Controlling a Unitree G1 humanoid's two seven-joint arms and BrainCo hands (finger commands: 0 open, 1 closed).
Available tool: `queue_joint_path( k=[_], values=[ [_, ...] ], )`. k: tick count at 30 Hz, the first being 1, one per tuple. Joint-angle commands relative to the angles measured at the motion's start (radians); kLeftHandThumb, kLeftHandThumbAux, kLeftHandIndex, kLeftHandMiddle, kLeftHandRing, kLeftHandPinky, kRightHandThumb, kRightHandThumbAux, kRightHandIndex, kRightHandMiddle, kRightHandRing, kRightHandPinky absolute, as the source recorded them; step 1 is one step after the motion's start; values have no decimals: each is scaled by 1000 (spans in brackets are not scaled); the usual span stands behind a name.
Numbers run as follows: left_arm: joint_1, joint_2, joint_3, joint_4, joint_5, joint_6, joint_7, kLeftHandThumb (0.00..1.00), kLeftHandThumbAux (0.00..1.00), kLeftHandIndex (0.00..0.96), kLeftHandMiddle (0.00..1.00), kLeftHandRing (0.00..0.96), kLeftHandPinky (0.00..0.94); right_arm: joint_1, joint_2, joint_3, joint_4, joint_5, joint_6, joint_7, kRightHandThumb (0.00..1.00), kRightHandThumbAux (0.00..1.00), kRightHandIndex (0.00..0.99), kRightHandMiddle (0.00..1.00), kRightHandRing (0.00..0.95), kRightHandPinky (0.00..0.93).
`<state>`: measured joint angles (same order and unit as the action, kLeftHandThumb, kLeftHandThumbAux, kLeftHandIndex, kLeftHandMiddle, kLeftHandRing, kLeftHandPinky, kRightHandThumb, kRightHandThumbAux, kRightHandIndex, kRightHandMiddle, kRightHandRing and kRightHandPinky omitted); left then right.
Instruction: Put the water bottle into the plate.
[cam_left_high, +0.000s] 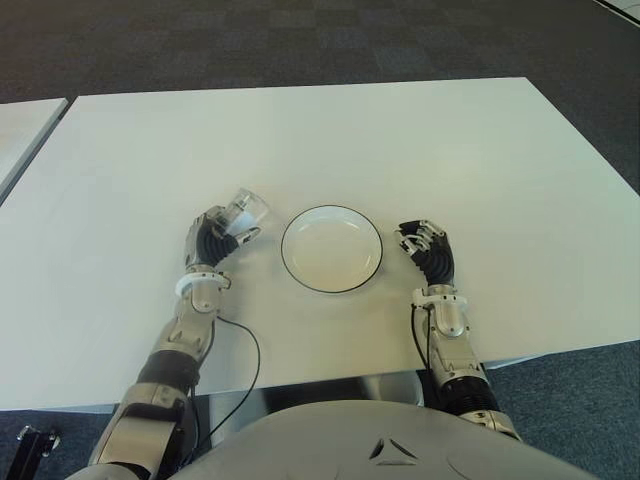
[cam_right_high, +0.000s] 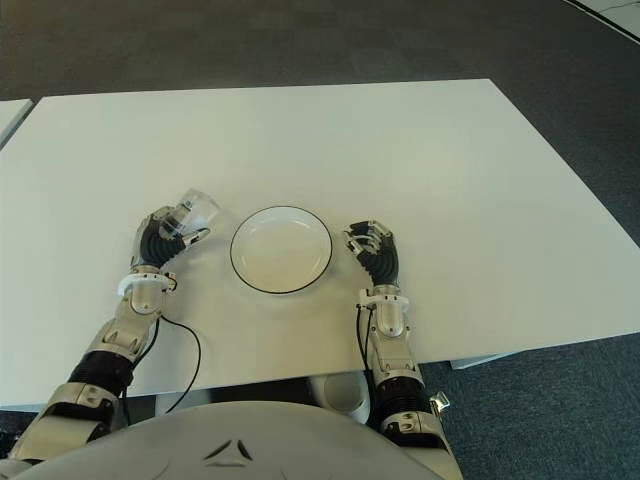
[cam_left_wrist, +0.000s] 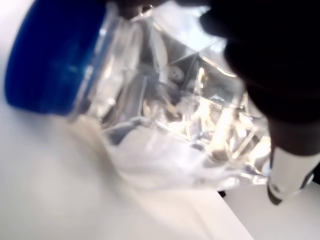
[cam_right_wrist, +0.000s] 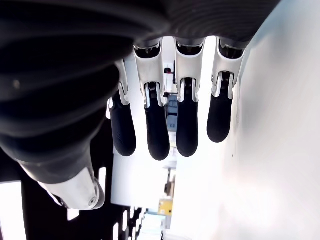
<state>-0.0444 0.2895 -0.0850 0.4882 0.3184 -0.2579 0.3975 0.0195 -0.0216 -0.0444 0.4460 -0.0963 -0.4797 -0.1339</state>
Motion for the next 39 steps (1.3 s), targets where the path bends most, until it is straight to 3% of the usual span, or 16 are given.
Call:
queue_joint_path(
  k=[1,17,39],
  values=[
    [13,-11,3,-97,-22,-57,-51,850,670,395,528,854,784,11,4,0,25,4,30,0,707,732,427,428,389,396],
    [-29,-35,-91,-286,125,-65,-107,850,671,394,529,869,817,12,2,4,8,-10,82,-12,708,733,425,422,375,386],
    [-149,-65,-291,-223,316,-51,-202,851,669,397,533,862,798,12,-2,3,9,-13,72,-12,707,734,424,424,389,400]
  ],
)
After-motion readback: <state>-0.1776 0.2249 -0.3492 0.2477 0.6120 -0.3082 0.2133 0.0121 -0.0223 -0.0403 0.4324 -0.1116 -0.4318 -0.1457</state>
